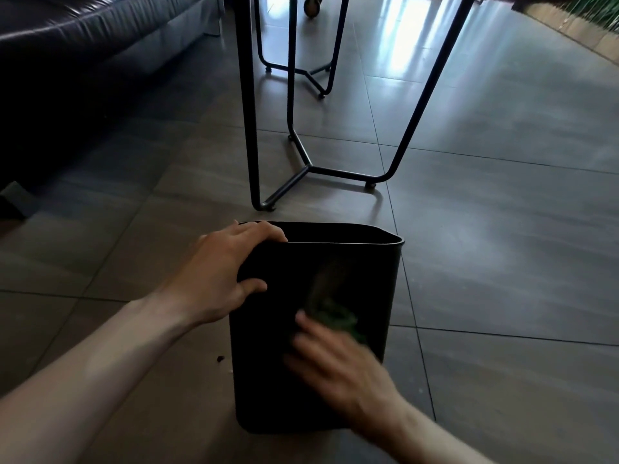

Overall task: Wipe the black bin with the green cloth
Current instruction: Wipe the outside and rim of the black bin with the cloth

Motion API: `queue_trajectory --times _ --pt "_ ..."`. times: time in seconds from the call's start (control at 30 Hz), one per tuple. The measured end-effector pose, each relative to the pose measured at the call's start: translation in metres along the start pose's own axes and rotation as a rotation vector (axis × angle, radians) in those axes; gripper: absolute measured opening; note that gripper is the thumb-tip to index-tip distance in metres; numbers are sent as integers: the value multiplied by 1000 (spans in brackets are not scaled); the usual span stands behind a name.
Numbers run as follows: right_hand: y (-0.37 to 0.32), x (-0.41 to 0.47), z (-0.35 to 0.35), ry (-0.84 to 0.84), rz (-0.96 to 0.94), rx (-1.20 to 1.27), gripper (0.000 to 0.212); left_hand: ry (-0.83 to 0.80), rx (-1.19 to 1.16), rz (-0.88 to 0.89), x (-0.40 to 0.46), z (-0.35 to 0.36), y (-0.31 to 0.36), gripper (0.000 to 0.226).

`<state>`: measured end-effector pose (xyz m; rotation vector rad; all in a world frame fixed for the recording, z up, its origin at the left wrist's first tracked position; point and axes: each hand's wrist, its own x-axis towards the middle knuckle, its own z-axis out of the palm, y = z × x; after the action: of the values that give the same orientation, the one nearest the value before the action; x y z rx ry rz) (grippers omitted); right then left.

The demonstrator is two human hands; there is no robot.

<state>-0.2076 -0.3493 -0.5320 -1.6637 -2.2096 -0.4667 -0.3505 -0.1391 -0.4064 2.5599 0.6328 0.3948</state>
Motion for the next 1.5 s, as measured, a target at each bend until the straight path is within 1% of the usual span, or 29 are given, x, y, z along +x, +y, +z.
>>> queue_trajectory --times 0.1,0.13,0.17,0.2,0.23,0.3,0.37,0.4,0.43,0.47,0.53,0.63,0.67,0.7,0.77,0.9,0.93,0.97,1.0,1.03,1.13,1.17,1.2,1.23,1.27,1.37,1.4,1.47,1.5 --pt "31 50 -24 194 321 14 33 15 -12 20 0 1 0 63" --pt "35 59 -25 211 388 3 37 23 -14 24 -1 1 0 62" --pt "34 61 -22 200 395 -16 38 27 -10 23 0 1 -1 62" --pt "28 54 -16 175 348 -37 36 24 -6 20 1 1 -1 63" --pt "17 39 -6 138 252 -51 34 14 -8 15 1 1 -1 64" --pt "-7 0 14 34 -10 -49 29 -8 -11 3 1 -1 0 67" --pt "-22 -33 21 -102 -217 -132 28 -16 -8 -5 1 -1 1 68" --pt "-23 -40 21 -138 -273 -183 27 -16 -7 -6 0 -1 2 68" --pt "-20 -39 18 -156 -279 -177 26 -16 -7 -5 0 0 2 68" --pt "-14 -32 12 -141 -227 -123 26 -18 -7 -4 0 0 2 68" --pt "3 -2 -3 -24 -34 0 28 -16 -6 3 0 0 2 68" --pt "38 49 -25 174 277 -9 34 4 -3 20 0 1 1 64" --pt "43 58 -26 202 341 -16 37 10 -4 18 0 1 1 64" --pt "43 60 -22 205 349 -26 37 13 -3 12 0 1 0 65" --pt "27 39 -6 150 228 -57 34 6 0 6 1 1 2 65" --pt "-14 -26 19 -81 -158 -32 24 -19 -18 -8 3 -1 4 66" --pt "-15 -30 16 -118 -206 -31 23 -22 -20 -8 3 0 5 66" --pt "-10 -27 11 -130 -212 -23 24 -25 -19 -9 3 -1 4 66" --pt "-2 -18 4 -110 -175 -10 26 -25 -13 -7 2 -1 4 66" --pt "8 -4 -4 -55 -100 3 27 -23 -5 -1 2 0 4 66" --pt "46 49 -28 154 221 1 32 2 -2 23 1 0 3 66" --pt "52 60 -31 191 295 -4 34 7 -4 23 2 0 3 67" --pt "52 63 -29 197 312 -9 35 10 -5 20 2 -1 3 67" --pt "45 57 -23 182 275 -20 34 8 -8 18 2 -1 3 66" --pt "34 43 -14 153 197 -30 32 2 -12 19 2 -2 3 65" --pt "-6 -19 8 -34 -83 -21 27 -25 -18 -1 3 -2 4 66" --pt "-12 -32 8 -98 -147 -33 25 -25 -21 2 3 -1 4 67" --pt "-6 -31 3 -145 -176 -49 26 -24 -27 9 2 0 3 67" --pt "2 -21 -3 -115 -132 -45 28 -27 -25 15 1 1 2 67"
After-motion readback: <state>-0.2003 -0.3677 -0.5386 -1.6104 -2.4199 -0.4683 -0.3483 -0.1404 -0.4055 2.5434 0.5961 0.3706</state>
